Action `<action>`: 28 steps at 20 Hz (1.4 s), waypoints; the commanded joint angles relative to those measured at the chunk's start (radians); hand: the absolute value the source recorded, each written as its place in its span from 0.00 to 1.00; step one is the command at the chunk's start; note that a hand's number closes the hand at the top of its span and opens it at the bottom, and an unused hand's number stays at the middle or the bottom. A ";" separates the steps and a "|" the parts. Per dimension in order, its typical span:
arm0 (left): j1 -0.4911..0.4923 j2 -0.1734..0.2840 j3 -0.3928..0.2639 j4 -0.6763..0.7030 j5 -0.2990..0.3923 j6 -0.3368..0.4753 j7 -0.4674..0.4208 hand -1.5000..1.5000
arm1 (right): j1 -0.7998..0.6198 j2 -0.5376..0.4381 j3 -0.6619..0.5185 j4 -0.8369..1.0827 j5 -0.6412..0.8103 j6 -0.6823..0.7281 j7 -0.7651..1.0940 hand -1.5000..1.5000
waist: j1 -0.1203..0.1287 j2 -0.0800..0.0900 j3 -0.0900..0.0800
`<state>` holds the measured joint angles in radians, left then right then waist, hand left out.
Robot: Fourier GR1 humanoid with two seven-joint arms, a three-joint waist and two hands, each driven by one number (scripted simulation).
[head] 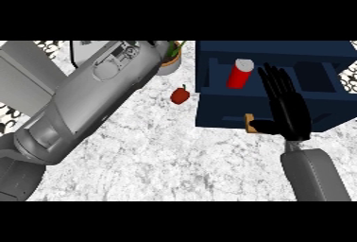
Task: Pick up the can, place it into the drawer and close the drawer
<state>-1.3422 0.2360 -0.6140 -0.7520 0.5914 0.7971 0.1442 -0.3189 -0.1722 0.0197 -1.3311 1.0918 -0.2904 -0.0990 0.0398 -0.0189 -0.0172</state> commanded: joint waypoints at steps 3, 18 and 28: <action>0.059 0.082 -0.019 -0.116 -0.037 0.013 0.053 0.00 | -0.099 0.039 -0.030 0.267 0.059 -0.109 0.007 0.00 | 0.023 0.020 0.019; 0.310 0.206 -0.021 -0.393 -0.062 0.005 0.104 0.00 | -0.451 0.032 -0.155 0.707 0.135 -0.355 0.019 0.00 | 0.048 0.033 0.018; 0.405 0.266 -0.021 -0.528 -0.094 -0.021 0.125 0.00 | -0.680 -0.038 -0.239 0.958 0.118 -0.435 -0.012 0.00 | 0.057 0.044 0.019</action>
<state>-1.0069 0.4947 -0.6263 -1.2334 0.5107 0.7823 0.2948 -0.8911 -0.1862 -0.1973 -0.4679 1.2155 -0.7502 -0.1003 0.0778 0.0082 -0.0018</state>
